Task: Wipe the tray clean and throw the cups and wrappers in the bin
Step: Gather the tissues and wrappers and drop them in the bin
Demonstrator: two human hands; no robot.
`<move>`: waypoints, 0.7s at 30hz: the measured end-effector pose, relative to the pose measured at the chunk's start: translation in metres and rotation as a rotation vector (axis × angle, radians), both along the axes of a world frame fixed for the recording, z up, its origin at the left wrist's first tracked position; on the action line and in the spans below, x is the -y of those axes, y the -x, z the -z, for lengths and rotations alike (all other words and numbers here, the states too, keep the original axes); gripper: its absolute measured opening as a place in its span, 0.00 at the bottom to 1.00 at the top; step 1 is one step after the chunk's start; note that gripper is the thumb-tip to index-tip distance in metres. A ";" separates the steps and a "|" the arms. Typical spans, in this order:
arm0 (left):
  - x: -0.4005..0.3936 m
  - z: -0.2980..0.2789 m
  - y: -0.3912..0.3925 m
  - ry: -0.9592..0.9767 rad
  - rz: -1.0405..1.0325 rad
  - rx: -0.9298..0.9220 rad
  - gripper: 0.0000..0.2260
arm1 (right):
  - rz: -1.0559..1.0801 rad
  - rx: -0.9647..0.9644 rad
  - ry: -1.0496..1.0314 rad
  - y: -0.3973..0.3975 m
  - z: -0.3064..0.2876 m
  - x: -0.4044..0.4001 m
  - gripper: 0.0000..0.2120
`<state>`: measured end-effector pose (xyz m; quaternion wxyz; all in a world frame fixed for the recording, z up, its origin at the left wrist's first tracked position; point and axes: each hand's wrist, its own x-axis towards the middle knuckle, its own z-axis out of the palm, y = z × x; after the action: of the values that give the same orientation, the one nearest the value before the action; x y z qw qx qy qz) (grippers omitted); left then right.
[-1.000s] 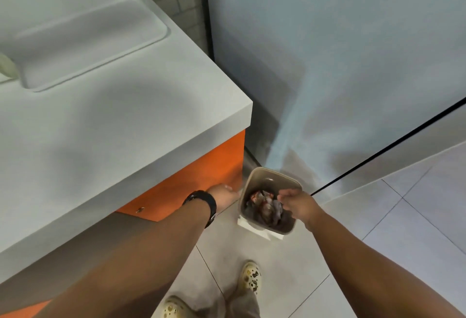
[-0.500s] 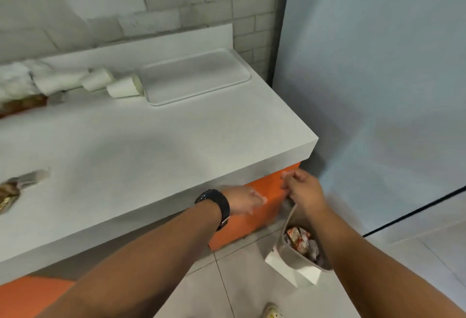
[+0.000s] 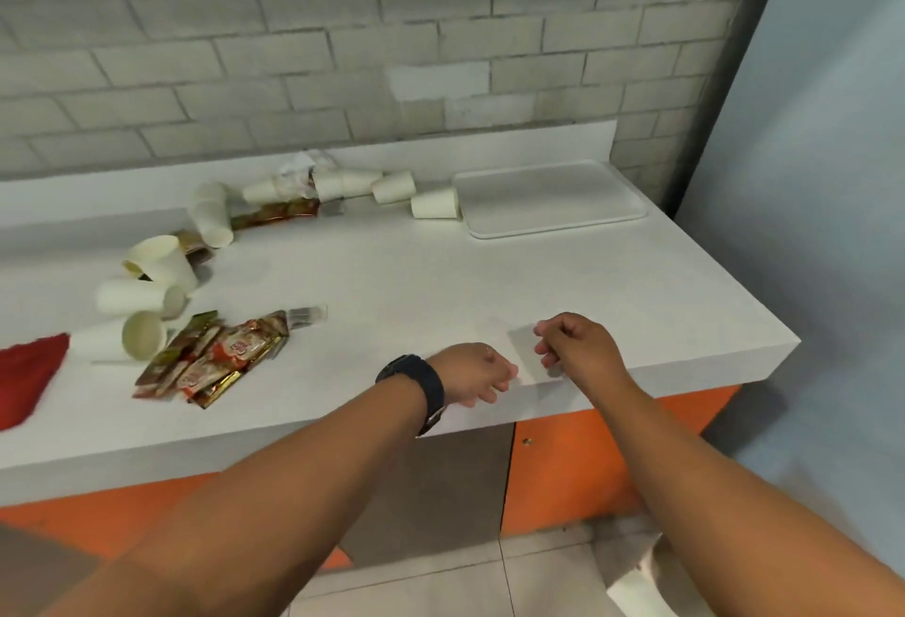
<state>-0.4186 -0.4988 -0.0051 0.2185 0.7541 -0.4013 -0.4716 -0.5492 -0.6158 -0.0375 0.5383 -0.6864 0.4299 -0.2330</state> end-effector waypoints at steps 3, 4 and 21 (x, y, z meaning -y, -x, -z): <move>-0.023 -0.002 -0.029 0.027 -0.078 0.013 0.14 | 0.000 0.008 -0.009 -0.023 -0.006 -0.010 0.08; -0.032 -0.003 -0.039 0.036 -0.103 0.016 0.12 | -0.003 0.010 -0.009 -0.031 -0.007 -0.014 0.08; -0.048 0.013 -0.127 0.119 -0.289 0.076 0.04 | -0.120 0.012 0.019 -0.109 0.003 -0.002 0.07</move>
<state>-0.2912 -0.4505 -0.0180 0.3128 0.8071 -0.3240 -0.3819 -0.4401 -0.6136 -0.0406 0.5470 -0.7147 0.3827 -0.2085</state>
